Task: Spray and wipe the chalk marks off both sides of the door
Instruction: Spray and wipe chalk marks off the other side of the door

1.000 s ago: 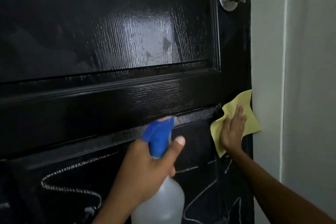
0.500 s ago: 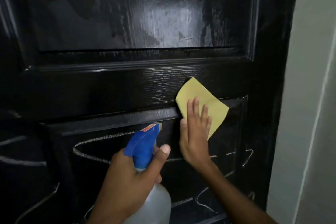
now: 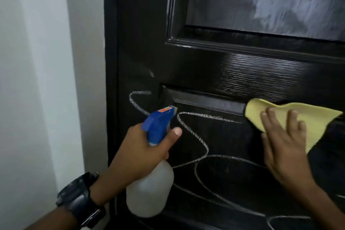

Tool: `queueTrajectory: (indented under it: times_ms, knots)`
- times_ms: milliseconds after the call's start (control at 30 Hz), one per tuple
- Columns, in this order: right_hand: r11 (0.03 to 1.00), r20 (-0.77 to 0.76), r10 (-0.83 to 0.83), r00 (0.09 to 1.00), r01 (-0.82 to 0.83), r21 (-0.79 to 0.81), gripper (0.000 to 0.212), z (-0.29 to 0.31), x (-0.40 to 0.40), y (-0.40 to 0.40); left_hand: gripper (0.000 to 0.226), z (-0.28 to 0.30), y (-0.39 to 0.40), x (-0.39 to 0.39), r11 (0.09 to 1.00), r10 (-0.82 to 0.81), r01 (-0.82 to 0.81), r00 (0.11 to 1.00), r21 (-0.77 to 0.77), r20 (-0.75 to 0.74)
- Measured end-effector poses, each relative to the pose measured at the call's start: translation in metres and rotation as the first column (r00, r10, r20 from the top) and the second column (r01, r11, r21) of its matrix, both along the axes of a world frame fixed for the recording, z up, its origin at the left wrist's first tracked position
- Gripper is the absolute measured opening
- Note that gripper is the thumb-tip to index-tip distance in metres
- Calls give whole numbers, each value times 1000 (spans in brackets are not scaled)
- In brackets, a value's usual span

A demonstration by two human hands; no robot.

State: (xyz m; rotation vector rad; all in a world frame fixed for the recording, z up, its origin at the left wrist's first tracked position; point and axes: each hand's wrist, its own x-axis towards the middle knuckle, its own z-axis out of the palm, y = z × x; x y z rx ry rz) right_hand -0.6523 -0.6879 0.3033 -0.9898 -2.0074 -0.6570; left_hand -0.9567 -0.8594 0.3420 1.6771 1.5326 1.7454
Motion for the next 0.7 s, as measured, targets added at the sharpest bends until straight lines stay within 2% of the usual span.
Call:
queueTrajectory:
  times_ms: [100, 200, 267, 400, 500, 700]
  knots:
    - [981, 203, 128, 971, -153, 116, 52, 6, -72, 3, 37, -1, 8, -21, 996, 89, -89, 995, 2, -55]
    - [969, 307, 120, 944, -179, 172, 51, 17, -139, 7, 36, 0, 19, -35, 990, 141, -139, 987, 34, -73]
    - [966, 341, 80, 937, -158, 206, 53, 19, -158, 9, 41, 0, 21, -45, 987, 152, -149, 987, 52, -60]
    - [950, 437, 84, 896, -204, 235, 55, 20, -140, 13, 42, 2, 16, -65, 981, 187, -187, 982, 54, -1]
    - [937, 481, 103, 871, -247, 247, 55, 25, -136, 12, 38, 4, 7, -79, 968, 245, -243, 969, 62, -35]
    - [889, 472, -18, 881, -201, 411, 60, 83, -223, 13, 40, 8, 6, -98, 952, 279, -274, 960, 135, -19]
